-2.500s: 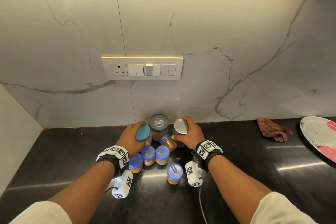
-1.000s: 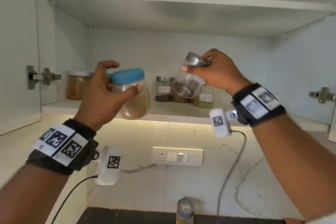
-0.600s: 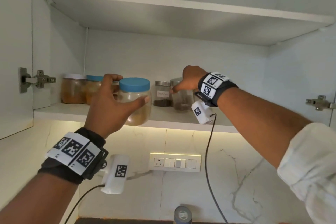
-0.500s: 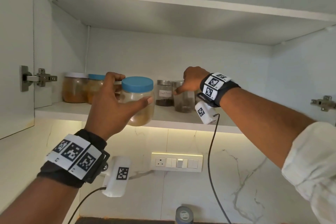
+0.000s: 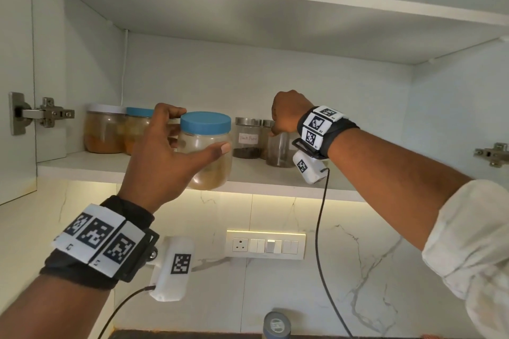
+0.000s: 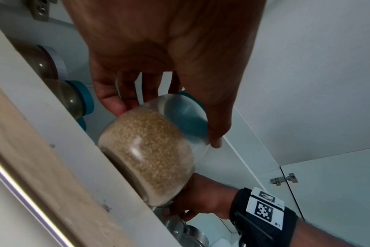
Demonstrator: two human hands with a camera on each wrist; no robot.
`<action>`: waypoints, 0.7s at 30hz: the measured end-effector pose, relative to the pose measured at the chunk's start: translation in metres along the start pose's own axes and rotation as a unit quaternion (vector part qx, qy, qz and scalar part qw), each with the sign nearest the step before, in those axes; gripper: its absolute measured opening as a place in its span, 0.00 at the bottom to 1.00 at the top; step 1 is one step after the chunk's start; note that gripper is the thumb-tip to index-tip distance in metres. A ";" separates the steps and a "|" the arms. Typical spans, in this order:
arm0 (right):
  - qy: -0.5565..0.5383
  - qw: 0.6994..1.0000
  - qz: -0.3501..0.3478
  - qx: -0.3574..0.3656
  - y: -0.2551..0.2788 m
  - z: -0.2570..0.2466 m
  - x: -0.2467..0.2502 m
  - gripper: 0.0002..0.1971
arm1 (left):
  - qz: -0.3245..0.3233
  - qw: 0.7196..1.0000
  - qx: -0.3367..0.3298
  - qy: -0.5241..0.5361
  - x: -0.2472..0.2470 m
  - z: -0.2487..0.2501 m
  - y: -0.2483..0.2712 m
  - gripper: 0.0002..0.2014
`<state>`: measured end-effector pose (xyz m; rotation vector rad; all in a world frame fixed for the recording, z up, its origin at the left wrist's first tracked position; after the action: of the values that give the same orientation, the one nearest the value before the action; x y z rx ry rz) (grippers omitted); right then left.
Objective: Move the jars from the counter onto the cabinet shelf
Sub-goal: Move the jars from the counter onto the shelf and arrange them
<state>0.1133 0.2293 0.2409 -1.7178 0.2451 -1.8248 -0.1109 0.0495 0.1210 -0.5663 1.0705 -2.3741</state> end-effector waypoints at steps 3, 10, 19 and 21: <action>-0.006 1.000 -0.015 0.002 0.003 0.001 0.000 0.25 | 0.000 1.000 -0.002 0.001 0.000 -0.001 -0.001 0.41; -0.212 0.972 0.089 0.037 0.042 -0.019 0.028 0.22 | 0.006 1.000 -0.013 -0.012 -0.001 -0.002 -0.001 0.40; -0.382 0.902 -0.079 0.183 0.107 -0.102 0.049 0.28 | 0.018 0.999 -0.043 -0.026 -0.003 0.007 -0.001 0.35; -0.366 0.910 -0.062 0.183 0.107 -0.106 0.046 0.29 | 0.017 0.999 -0.036 -0.032 -0.004 0.008 -0.001 0.36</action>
<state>0.0465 0.0911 0.2083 -2.0154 -0.4945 -1.0837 -0.1041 0.0481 0.1261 -0.6414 1.1317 -2.2805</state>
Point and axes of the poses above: each hand's wrist, its own y-axis away from the middle knuckle, its own x-axis out of the back of the hand, z = x × y, the point moved 3 cm from there along -y, towards the middle knuckle, and after that the axes turned 3 degrees about x, right-handed, at the moved point
